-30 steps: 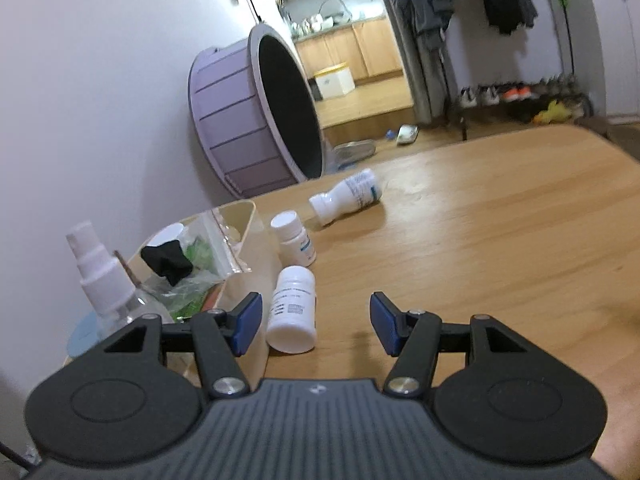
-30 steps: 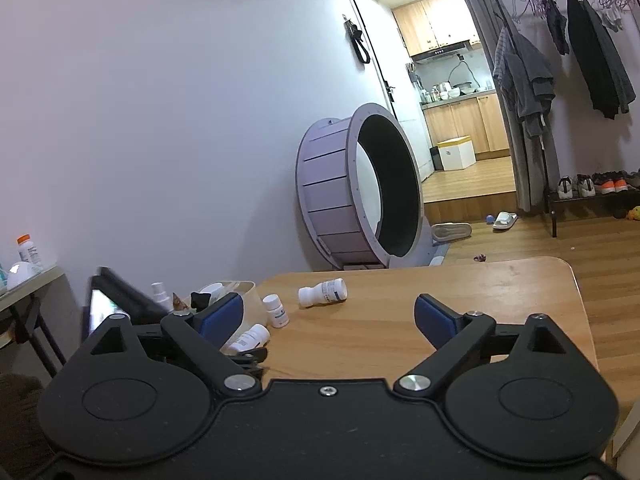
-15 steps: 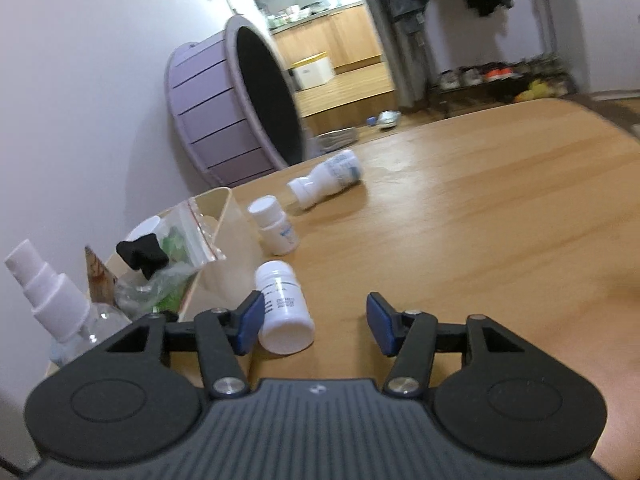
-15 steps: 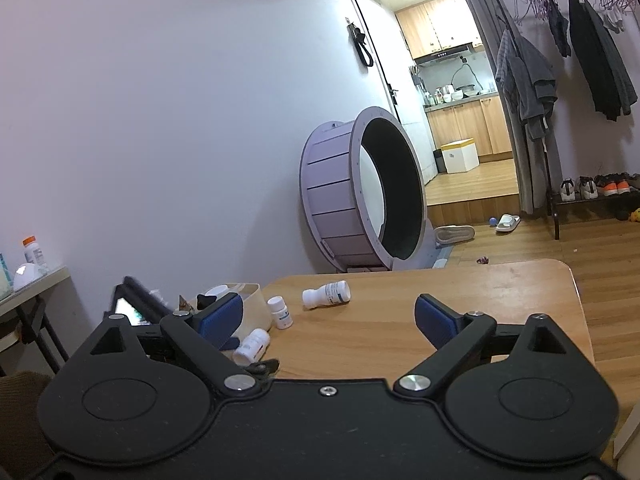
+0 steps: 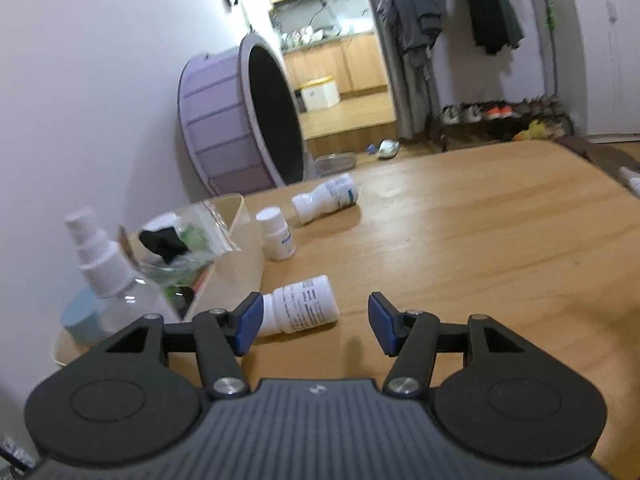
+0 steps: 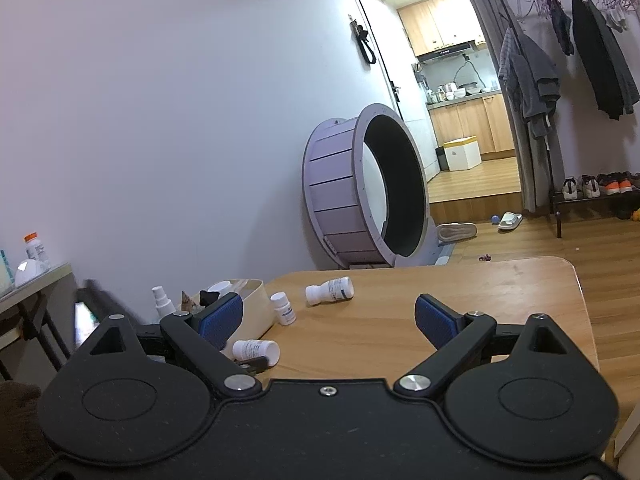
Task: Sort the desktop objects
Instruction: 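Move the left tool over the table toward the white pill bottles, then grasp the lying white pill bottle with the left tool, then carry the pill bottle with the left tool into the basket and release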
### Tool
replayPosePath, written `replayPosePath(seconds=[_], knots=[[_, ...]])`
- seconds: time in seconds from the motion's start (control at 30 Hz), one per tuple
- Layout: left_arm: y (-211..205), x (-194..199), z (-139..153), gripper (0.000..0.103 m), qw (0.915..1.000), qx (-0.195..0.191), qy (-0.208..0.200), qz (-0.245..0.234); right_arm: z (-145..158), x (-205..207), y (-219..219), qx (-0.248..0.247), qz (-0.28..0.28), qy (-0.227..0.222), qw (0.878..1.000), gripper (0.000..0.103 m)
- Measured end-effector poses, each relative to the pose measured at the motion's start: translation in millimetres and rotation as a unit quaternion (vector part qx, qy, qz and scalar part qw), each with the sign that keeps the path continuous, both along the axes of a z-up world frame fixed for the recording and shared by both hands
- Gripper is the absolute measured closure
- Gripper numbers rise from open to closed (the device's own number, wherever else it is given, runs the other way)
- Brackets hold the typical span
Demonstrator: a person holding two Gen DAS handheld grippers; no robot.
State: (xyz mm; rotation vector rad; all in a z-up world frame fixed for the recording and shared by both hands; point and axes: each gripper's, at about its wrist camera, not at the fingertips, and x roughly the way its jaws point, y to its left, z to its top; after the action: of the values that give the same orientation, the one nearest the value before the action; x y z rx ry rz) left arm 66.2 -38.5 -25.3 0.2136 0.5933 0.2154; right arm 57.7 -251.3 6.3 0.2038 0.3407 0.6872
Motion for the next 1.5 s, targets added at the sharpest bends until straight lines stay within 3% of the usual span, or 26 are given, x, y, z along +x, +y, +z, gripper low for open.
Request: replayPosePath(seconds=[0.1, 0.23, 0.47, 0.7, 0.8, 0.87, 1.13, 1.5], knots=[[2.9, 9.2, -6.4, 0.045, 0.9999, 0.000, 0.002, 0.013, -1.4, 0.5, -1.5, -0.001, -0.001, 0.003, 1.000, 0.010], [-0.8, 17.6, -15.0, 0.045, 0.9995, 0.027, 0.010, 0.015, -2.7, 0.7, -2.3, -0.003, -0.001, 0.009, 1.000, 0.010], [5.3, 29.2, -17.7, 0.044, 0.9998, 0.014, 0.009, 0.012, -5.0, -2.7, 0.4, -0.011, 0.003, 0.013, 1.000, 0.010], [20.2, 36.7, -17.1, 0.045, 0.9987, -0.047, 0.014, -0.011, -5.0, -0.1, 2.1, -0.014, 0.003, 0.018, 1.000, 0.010], [25.2, 34.5, -18.4, 0.058, 0.9973, -0.068, 0.011, -0.025, -4.8, 0.0, 2.4, -0.014, 0.003, 0.019, 1.000, 0.010], [27.7, 32.7, -18.6, 0.058, 0.9965, -0.077, 0.010, -0.033, -4.5, 0.2, 2.6, -0.015, 0.004, 0.019, 1.000, 0.010], [26.3, 13.7, -9.2, 0.059, 0.9924, -0.102, -0.017, -0.067, -2.8, 0.7, 1.2, -0.012, 0.007, 0.016, 1.000, 0.010], [22.1, -49.3, 39.2, 0.059, 0.9800, -0.127, -0.072, -0.136, -3.1, 1.9, 4.9, 0.014, 0.009, 0.014, 1.000, 0.010]])
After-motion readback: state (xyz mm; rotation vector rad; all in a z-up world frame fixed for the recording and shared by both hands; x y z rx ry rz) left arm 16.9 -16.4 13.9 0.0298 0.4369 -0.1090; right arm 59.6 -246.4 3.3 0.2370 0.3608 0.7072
